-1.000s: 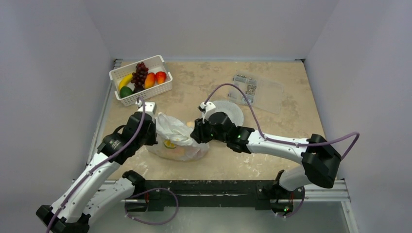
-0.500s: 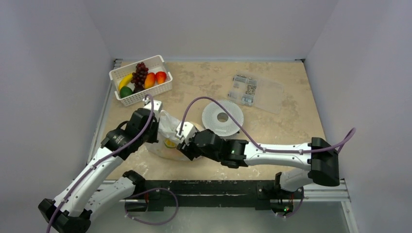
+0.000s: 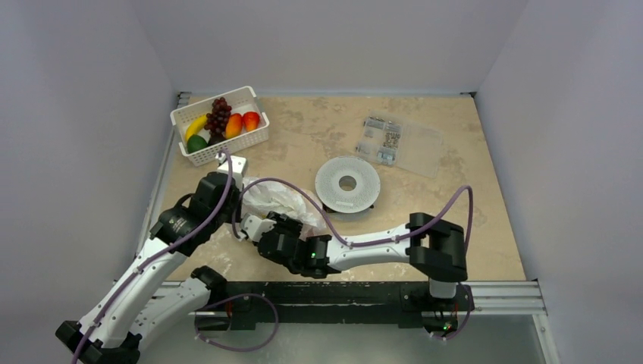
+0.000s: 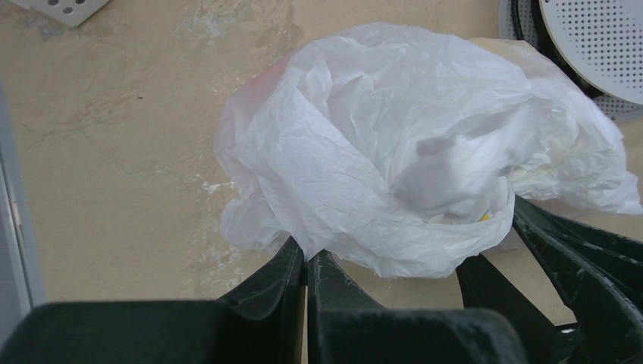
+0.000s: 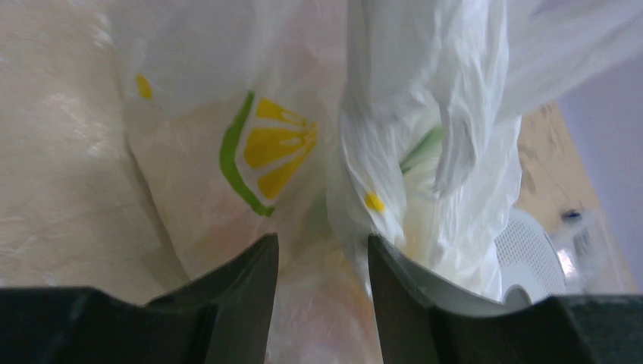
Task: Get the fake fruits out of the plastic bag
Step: Untie the plastic bag at the center of the board.
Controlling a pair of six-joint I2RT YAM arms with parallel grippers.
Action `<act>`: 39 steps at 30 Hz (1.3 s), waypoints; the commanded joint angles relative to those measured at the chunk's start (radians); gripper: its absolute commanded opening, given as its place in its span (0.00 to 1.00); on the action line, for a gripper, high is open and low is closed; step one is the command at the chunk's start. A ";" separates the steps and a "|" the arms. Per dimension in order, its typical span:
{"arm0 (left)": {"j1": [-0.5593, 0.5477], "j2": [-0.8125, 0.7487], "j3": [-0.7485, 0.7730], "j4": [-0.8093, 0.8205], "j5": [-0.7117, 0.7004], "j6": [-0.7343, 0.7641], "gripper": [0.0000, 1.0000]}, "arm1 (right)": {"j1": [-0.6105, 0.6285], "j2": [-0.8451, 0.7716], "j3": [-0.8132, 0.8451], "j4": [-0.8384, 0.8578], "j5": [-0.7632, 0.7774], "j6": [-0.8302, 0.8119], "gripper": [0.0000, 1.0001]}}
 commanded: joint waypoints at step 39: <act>0.005 -0.040 0.005 -0.005 -0.181 -0.043 0.00 | -0.482 -0.304 -0.355 0.121 -1.555 0.316 0.00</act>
